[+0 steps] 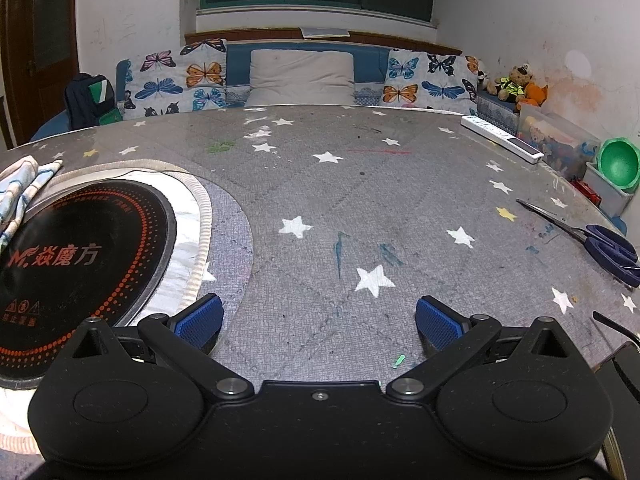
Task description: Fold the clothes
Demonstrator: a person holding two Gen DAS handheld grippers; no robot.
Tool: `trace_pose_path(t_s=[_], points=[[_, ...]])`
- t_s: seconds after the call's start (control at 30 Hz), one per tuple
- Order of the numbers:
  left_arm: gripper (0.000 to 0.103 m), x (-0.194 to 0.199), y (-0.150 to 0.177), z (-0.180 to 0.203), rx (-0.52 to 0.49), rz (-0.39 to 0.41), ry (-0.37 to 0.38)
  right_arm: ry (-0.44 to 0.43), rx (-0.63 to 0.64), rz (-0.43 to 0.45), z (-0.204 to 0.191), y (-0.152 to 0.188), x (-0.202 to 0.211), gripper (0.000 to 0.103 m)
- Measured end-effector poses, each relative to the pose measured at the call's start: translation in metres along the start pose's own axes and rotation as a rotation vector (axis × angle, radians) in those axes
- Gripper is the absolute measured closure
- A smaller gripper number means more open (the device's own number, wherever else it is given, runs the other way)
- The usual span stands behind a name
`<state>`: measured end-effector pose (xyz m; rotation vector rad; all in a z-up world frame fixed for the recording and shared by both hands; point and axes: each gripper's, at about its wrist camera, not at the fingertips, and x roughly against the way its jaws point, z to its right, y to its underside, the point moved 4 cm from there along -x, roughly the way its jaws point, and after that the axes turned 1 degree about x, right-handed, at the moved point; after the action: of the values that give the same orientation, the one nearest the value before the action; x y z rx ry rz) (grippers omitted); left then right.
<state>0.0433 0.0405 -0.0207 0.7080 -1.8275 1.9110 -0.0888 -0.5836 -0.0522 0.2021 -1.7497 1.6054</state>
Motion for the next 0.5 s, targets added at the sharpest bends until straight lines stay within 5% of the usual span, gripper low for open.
trace_pose_path(t_s=[0.5], points=[[0.0, 0.0001, 0.0, 0.0, 0.0, 0.0, 0.0, -0.004, -0.005, -0.001, 0.0013, 0.0, -0.0001, 0.0]])
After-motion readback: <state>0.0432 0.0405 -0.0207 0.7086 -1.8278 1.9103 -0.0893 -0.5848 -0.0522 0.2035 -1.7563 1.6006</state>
